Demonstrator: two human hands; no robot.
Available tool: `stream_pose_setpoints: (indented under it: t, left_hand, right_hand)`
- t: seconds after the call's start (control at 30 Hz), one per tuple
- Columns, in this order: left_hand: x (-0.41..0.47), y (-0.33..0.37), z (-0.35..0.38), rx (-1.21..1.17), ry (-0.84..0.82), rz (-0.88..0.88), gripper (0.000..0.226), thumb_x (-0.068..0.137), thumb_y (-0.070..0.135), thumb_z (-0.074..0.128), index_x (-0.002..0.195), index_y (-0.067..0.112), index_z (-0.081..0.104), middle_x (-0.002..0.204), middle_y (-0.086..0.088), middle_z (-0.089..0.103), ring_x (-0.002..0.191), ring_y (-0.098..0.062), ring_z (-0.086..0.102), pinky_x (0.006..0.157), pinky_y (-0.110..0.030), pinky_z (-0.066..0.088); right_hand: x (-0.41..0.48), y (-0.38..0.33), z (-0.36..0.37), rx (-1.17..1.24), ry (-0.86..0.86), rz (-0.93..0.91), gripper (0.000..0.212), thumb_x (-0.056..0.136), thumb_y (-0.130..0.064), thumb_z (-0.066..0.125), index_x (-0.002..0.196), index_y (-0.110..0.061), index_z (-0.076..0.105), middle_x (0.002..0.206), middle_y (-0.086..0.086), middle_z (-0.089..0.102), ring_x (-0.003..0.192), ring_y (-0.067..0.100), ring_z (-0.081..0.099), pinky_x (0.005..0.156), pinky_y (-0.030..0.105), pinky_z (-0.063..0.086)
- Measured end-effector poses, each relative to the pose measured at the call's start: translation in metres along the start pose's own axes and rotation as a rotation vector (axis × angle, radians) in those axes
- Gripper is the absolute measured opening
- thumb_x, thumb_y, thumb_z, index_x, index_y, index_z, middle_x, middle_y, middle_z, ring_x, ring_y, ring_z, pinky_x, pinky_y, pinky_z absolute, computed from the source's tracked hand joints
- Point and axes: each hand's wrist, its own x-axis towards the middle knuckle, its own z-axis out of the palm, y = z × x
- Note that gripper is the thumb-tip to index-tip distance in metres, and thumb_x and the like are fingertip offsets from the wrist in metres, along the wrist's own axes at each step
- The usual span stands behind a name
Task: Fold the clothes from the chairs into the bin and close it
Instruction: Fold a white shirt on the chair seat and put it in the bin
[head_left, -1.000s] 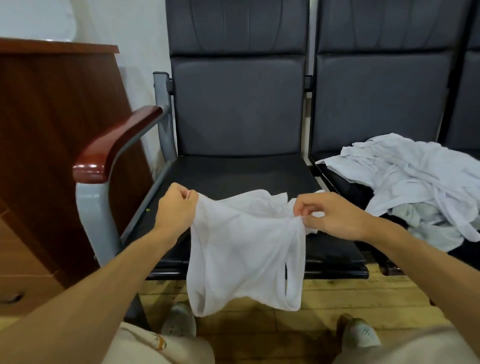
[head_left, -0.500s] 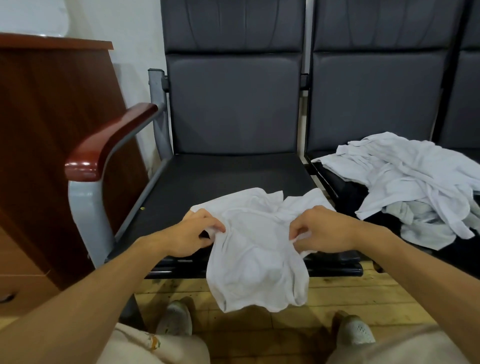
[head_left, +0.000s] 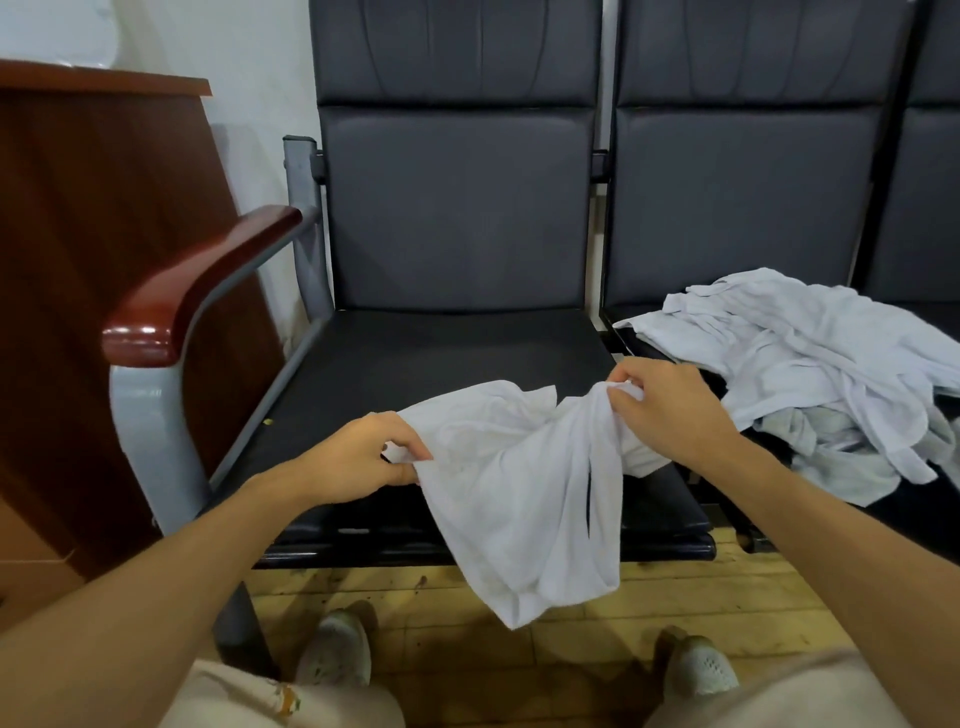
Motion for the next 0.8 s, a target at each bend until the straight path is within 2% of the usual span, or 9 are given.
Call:
stream_pose_setpoints:
  t: [0.07, 0.17, 0.3, 0.37, 0.47, 0.53, 0.63, 0.73, 0.8]
  left_hand:
    - [-0.005, 0.008, -0.005, -0.16, 0.037, -0.057, 0.016, 0.085, 0.007, 0.069, 0.089, 0.022, 0.073, 0.102, 0.005, 0.066, 0.1, -0.011, 0.06, 0.092, -0.028, 0.049]
    - [-0.015, 0.016, -0.011, -0.496, 0.075, -0.15, 0.01, 0.084, 0.005, 0.066, 0.088, 0.006, 0.075, 0.097, -0.012, 0.071, 0.098, -0.027, 0.064, 0.093, -0.038, 0.049]
    - [-0.016, 0.012, -0.013, -0.718, 0.123, -0.232, 0.015, 0.084, 0.016, 0.063, 0.074, 0.014, 0.074, 0.087, -0.011, 0.07, 0.087, -0.026, 0.062, 0.081, -0.037, 0.047]
    - [-0.011, 0.01, -0.009, -0.612, 0.218, -0.288, 0.018, 0.092, 0.014, 0.058, 0.08, 0.013, 0.072, 0.088, -0.007, 0.069, 0.087, -0.023, 0.062, 0.078, -0.034, 0.047]
    - [-0.003, 0.008, -0.004, -0.114, 0.292, -0.326, 0.014, 0.096, 0.02, 0.054, 0.096, 0.018, 0.067, 0.098, 0.0, 0.066, 0.093, -0.016, 0.06, 0.075, -0.028, 0.044]
    - [0.001, 0.002, -0.003, 0.097, 0.307, -0.364, 0.015, 0.098, 0.022, 0.05, 0.104, 0.021, 0.065, 0.103, -0.002, 0.064, 0.095, -0.017, 0.058, 0.078, -0.03, 0.045]
    - [0.003, -0.011, -0.006, 0.233, 0.316, -0.462, 0.019, 0.099, 0.023, 0.047, 0.11, 0.02, 0.062, 0.108, -0.006, 0.062, 0.094, -0.02, 0.056, 0.082, -0.035, 0.048]
    - [-0.001, -0.017, -0.005, 0.309, 0.194, -0.458, 0.021, 0.099, 0.021, 0.051, 0.113, 0.016, 0.066, 0.103, -0.003, 0.063, 0.089, -0.017, 0.057, 0.081, -0.031, 0.047]
    - [-0.003, -0.013, -0.003, 0.362, 0.097, -0.39, 0.021, 0.098, 0.023, 0.054, 0.112, 0.017, 0.067, 0.108, -0.001, 0.061, 0.092, -0.015, 0.057, 0.084, -0.029, 0.048]
  right_hand:
    - [0.001, 0.007, -0.002, -0.023, 0.069, 0.049, 0.013, 0.094, -0.019, 0.05, 0.084, -0.018, 0.059, 0.073, -0.002, 0.059, 0.069, 0.019, 0.055, 0.064, 0.03, 0.042]
    - [0.001, 0.022, -0.008, 0.027, 0.151, 0.158, 0.015, 0.09, -0.014, 0.051, 0.083, -0.01, 0.063, 0.072, 0.007, 0.063, 0.072, 0.027, 0.058, 0.065, 0.033, 0.045]
    - [-0.005, 0.027, -0.012, 0.126, 0.07, 0.263, 0.011, 0.087, -0.014, 0.056, 0.084, -0.013, 0.066, 0.073, 0.001, 0.061, 0.077, 0.022, 0.056, 0.063, 0.029, 0.04]
    - [-0.008, 0.023, -0.01, 0.152, -0.031, 0.25, 0.009, 0.087, -0.014, 0.059, 0.084, -0.014, 0.068, 0.075, -0.002, 0.063, 0.077, 0.017, 0.056, 0.059, 0.023, 0.039]
    - [-0.01, 0.017, -0.006, 0.168, -0.203, 0.142, 0.004, 0.085, -0.018, 0.066, 0.082, -0.019, 0.069, 0.082, -0.004, 0.068, 0.083, 0.014, 0.063, 0.066, 0.021, 0.043]
    - [-0.01, 0.014, -0.005, 0.233, -0.282, 0.074, 0.004, 0.085, -0.019, 0.069, 0.08, -0.019, 0.07, 0.077, -0.008, 0.068, 0.077, 0.009, 0.063, 0.067, 0.017, 0.043]
    - [-0.012, 0.014, -0.006, 0.244, -0.327, 0.026, 0.008, 0.086, -0.025, 0.071, 0.082, -0.018, 0.071, 0.066, -0.011, 0.061, 0.062, 0.002, 0.055, 0.056, 0.01, 0.038]
    - [-0.01, 0.021, -0.003, 0.23, -0.385, 0.018, 0.006, 0.087, -0.025, 0.07, 0.085, -0.019, 0.072, 0.076, -0.009, 0.065, 0.073, 0.006, 0.059, 0.07, 0.016, 0.044]
    - [-0.01, 0.023, -0.002, 0.217, -0.449, 0.024, 0.006, 0.089, -0.018, 0.068, 0.088, -0.018, 0.073, 0.083, -0.007, 0.068, 0.081, 0.009, 0.062, 0.076, 0.018, 0.045]
